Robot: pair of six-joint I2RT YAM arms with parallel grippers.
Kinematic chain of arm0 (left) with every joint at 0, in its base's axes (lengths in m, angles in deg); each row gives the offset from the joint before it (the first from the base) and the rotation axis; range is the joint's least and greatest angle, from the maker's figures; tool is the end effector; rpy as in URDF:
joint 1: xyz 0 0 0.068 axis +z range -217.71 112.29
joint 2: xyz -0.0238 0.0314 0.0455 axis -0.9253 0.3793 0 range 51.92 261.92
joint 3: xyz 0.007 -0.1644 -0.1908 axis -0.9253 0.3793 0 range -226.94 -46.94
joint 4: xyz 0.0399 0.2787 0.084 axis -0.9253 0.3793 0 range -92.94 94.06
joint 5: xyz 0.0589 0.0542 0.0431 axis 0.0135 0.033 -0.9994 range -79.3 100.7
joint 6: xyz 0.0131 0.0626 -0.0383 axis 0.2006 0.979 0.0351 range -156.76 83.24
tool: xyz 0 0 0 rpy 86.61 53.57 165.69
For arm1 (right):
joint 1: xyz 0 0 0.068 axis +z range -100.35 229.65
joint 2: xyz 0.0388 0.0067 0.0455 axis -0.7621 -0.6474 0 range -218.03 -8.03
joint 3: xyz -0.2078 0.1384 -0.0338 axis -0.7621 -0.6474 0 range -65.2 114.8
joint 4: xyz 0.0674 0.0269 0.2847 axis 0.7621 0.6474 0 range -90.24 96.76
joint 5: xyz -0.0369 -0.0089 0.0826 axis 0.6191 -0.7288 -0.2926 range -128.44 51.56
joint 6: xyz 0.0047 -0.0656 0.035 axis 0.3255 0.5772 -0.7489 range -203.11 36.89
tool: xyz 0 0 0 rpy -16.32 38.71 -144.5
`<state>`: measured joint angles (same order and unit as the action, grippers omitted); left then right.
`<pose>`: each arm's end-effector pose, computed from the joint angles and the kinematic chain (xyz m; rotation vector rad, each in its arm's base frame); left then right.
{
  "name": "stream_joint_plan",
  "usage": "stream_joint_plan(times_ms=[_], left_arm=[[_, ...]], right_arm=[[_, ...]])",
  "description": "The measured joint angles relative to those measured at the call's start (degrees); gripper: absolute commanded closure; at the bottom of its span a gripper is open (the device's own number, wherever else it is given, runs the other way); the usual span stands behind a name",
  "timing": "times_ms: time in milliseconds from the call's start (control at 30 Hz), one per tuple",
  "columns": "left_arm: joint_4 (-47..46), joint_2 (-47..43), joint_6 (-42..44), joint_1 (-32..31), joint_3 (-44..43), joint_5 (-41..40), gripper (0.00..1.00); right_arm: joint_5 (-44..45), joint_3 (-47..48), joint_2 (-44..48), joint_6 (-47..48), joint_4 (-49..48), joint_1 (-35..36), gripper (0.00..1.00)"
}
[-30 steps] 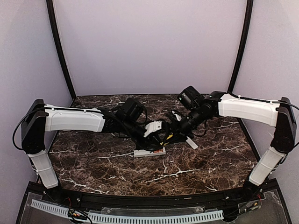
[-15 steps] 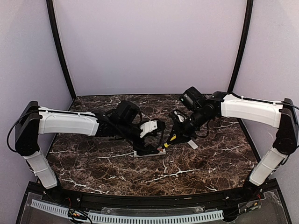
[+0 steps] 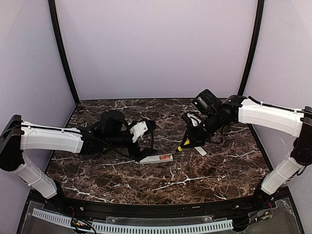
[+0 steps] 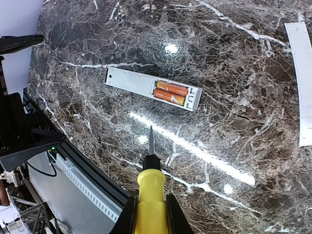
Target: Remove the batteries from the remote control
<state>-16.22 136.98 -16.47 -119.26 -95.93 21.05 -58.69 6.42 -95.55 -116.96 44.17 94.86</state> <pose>0.2306 -0.3086 0.1865 1.2687 1.5465 -0.5316 0.2385 0.2710 0.2216 -0.4142 2.8083 0.8688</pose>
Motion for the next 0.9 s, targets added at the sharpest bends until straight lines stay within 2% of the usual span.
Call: stream_joint_plan(times_ms=[233,600,900], left_arm=[[-0.3,-0.4,0.1,1.7,1.8,4.3,0.02],[-2.0,-3.3,-0.2,7.8,9.9,8.9,0.02],[-8.2,-0.6,-1.2,11.2,14.9,12.7,0.02]], right_arm=[[3.7,-1.4,2.0,1.0,0.5,0.0,1.00],[8.8,-3.4,5.3,2.6,0.8,-0.3,1.00],[9.8,-3.4,5.3,4.5,0.8,-1.4,1.00]])
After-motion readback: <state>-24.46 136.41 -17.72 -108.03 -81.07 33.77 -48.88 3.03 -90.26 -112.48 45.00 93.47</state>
